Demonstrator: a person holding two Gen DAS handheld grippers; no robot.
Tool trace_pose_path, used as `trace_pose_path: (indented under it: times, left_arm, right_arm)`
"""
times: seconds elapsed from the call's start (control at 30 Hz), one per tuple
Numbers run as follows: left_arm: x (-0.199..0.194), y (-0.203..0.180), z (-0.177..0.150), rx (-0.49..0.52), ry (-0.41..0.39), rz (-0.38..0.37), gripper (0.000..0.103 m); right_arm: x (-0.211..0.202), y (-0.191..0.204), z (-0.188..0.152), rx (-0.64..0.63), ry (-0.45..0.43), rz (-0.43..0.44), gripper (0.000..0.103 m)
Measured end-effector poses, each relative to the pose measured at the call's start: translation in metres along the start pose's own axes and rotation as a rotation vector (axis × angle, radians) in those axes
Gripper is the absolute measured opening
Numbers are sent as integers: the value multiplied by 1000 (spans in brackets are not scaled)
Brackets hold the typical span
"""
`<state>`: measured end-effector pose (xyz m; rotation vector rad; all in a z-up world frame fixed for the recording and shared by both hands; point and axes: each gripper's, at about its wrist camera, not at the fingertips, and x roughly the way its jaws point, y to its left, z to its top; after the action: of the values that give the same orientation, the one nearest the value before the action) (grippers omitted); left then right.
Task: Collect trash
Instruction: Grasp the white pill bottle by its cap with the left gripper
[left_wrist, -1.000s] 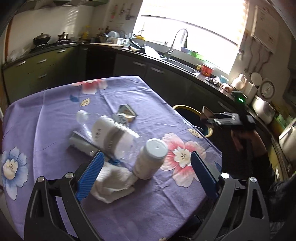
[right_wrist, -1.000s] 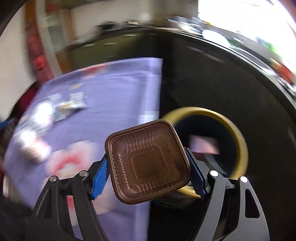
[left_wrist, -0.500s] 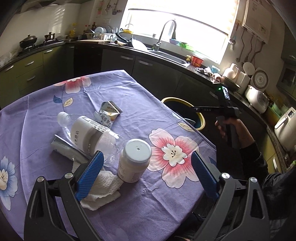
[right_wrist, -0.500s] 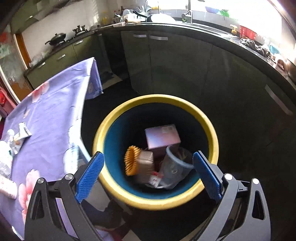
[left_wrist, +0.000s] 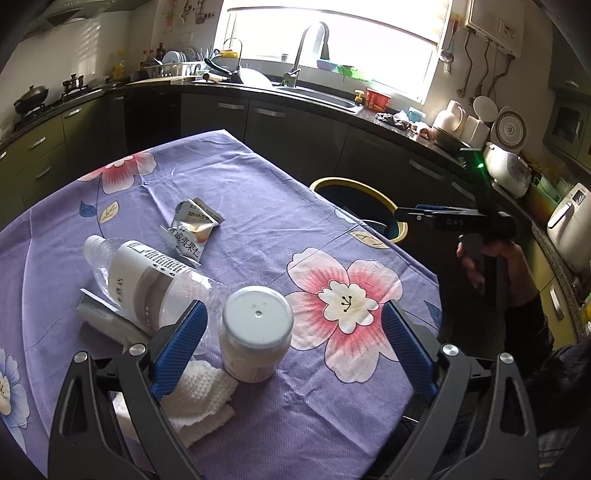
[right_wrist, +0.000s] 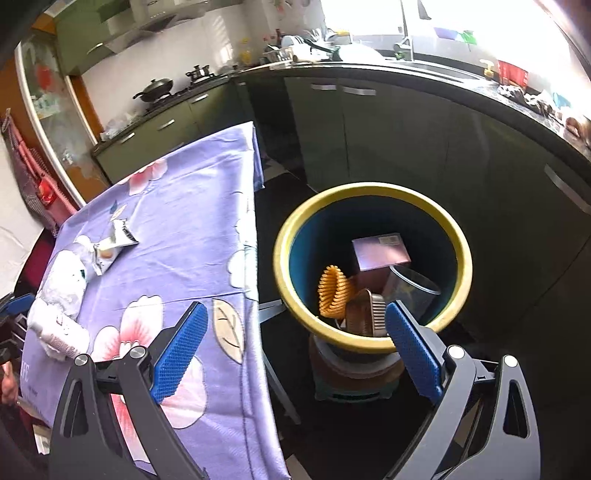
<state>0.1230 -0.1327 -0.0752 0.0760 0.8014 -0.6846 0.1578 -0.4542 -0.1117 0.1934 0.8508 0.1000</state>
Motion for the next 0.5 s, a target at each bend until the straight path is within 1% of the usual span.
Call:
trace_pose_path:
  times: [0.07,0.27,0.37,0.43,0.47,0.5]
  left_arm:
    - [7,2,1,-2,15,-2,89]
    - [23,3,-2,9,53,-6,74]
    - [33,6,-5,4,76,-2,70]
    - [40,8,-8,1,94,11,65]
    - [42,9,-8,-3,100,16,60]
    - [44,11,-8,-6,104,21,52]
  right_arm:
    - [-1,3,1,-3,-5,7,95]
    - [5,5,0,-3,4,30,95]
    - [8,5,-1,3,12,37,95]
    - [10,4,-2,7,16,41,95]
    - [11,3,-3,8,17,42,95]
    - [12,3,-3,11,19,46,95]
